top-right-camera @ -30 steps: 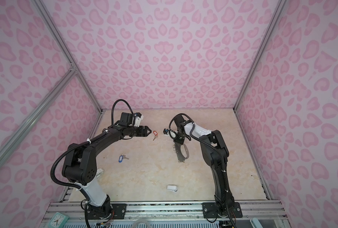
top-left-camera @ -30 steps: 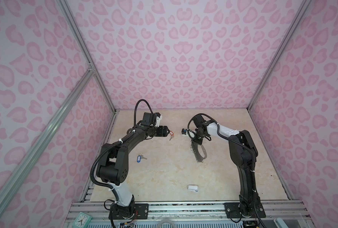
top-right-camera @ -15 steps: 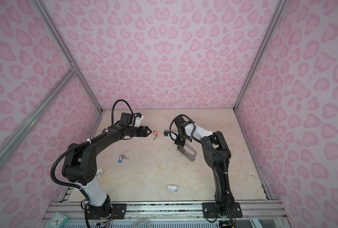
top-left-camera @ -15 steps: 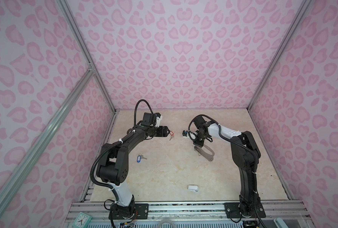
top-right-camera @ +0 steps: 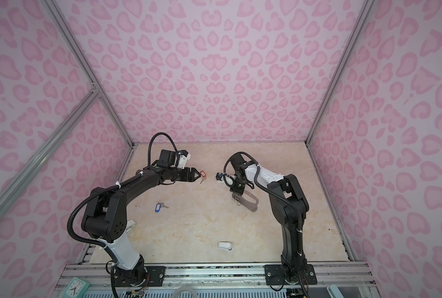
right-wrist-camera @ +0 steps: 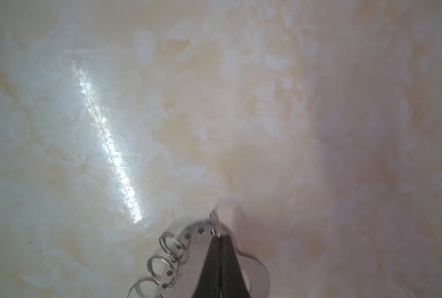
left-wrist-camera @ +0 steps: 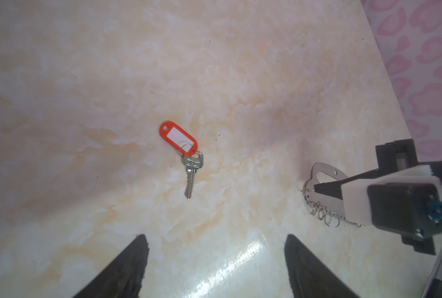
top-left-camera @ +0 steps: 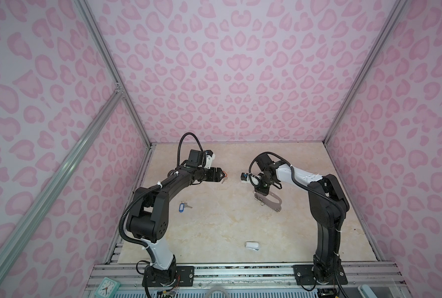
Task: Put the keys on the keyring
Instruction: 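Lift the plate with the right gripper while the left gripper approaches it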
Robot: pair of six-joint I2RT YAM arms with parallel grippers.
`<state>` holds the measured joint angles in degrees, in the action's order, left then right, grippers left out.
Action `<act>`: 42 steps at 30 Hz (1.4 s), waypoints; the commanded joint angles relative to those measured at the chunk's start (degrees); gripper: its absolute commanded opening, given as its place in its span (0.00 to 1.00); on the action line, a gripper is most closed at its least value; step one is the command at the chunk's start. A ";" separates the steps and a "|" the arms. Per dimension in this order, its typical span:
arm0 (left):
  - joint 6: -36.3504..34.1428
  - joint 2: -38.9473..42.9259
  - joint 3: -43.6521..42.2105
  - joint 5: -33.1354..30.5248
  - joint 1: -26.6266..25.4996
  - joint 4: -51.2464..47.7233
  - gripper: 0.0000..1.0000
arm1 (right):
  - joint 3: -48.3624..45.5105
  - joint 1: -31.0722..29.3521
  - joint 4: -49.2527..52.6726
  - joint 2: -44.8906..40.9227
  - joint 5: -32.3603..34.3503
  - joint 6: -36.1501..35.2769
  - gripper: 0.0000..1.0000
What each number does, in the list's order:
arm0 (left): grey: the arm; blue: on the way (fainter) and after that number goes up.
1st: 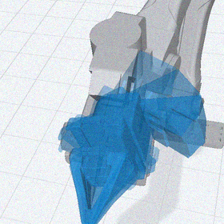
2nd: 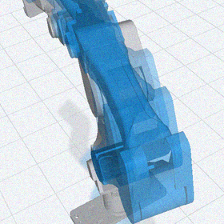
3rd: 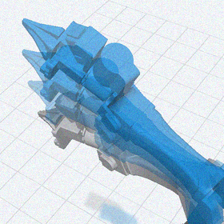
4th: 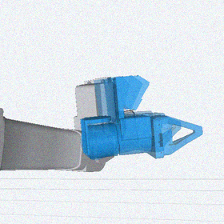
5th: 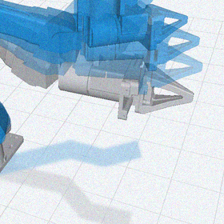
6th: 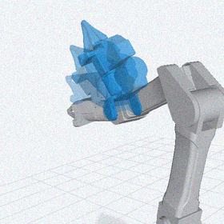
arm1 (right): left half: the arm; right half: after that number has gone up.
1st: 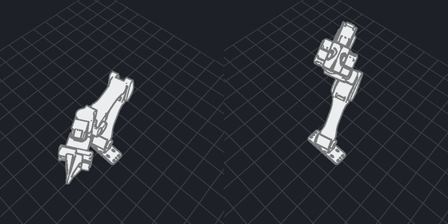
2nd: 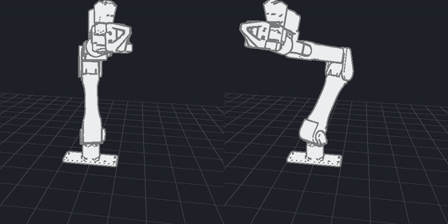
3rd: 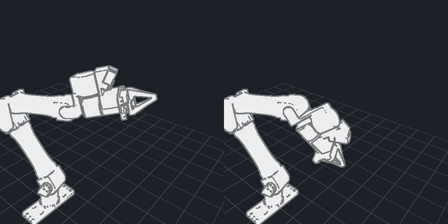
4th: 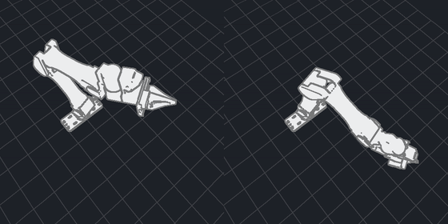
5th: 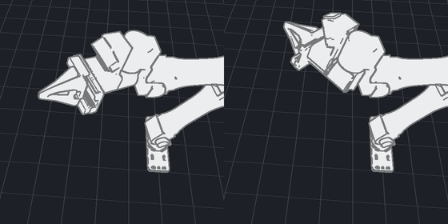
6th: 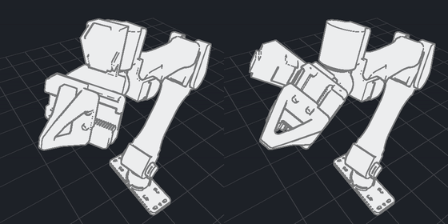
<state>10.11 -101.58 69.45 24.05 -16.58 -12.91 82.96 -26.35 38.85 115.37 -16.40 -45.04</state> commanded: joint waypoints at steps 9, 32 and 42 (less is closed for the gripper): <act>-14.93 9.11 -19.50 7.11 -1.44 29.86 0.80 | -1.47 0.00 -1.83 -2.58 -5.12 0.80 0.00; -36.56 7.32 -26.91 16.18 -7.97 40.11 0.50 | -6.42 -2.72 -10.54 -9.09 -19.63 -2.36 0.00; -36.93 5.97 -25.70 11.57 -10.41 40.15 0.50 | -8.22 -2.62 -11.08 -11.38 -22.96 -3.87 0.00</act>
<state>-25.96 -94.87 42.78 37.45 -26.52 26.52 75.22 -28.88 28.23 104.42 -37.52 -47.75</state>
